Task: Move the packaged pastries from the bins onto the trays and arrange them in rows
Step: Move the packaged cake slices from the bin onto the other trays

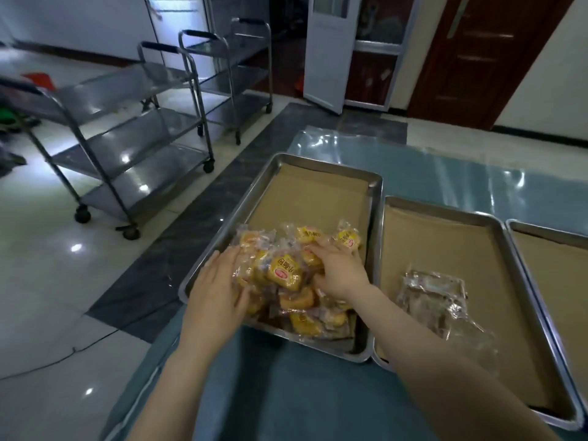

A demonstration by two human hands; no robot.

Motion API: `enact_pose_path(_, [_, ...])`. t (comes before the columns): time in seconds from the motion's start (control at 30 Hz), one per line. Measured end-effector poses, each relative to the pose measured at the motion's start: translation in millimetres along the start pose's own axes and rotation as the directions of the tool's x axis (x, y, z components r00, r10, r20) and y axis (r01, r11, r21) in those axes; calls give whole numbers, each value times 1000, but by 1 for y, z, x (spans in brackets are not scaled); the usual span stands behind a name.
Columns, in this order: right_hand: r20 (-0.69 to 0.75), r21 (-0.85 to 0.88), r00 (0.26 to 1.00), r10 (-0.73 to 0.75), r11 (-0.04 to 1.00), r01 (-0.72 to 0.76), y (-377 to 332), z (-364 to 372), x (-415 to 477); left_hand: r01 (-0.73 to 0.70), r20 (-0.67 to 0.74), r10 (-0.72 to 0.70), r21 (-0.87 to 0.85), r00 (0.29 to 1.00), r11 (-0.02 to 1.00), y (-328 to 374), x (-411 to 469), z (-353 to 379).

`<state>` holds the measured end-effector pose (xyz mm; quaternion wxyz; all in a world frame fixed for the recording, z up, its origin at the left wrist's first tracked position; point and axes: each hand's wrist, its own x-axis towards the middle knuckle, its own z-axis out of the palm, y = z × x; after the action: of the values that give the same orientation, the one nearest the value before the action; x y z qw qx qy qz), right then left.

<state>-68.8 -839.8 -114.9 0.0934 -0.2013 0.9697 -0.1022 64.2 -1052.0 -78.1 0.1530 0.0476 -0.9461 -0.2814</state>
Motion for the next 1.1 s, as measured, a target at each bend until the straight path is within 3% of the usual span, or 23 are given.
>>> enact_pose_path(0.1, [52, 74, 998, -22, 997, 18, 2, -3, 3, -11, 5, 11, 15, 1000, 1000, -2, 4, 0])
enact_pose_path(0.3, [-188, 225, 980, -61, 969, 104, -6, -32, -16, -92, 23, 91, 30, 996, 995, 14, 14, 5])
enact_pose_path(0.6, [-305, 188, 944, -125, 964, 189, 24, -89, -78, -291, 60, 287, 72, 956, 954, 90, 30, 4])
enact_pose_path(0.8, [-382, 155, 919, -96, 974, 166, 92, -131, -150, -368, 32, 367, 44, 930, 929, 180, 19, 24])
enact_pose_path(1.1, [-514, 216, 855, 74, 975, 45, 265, -178, -342, -529, -31, 529, -4, 848, 848, 374, -56, 107])
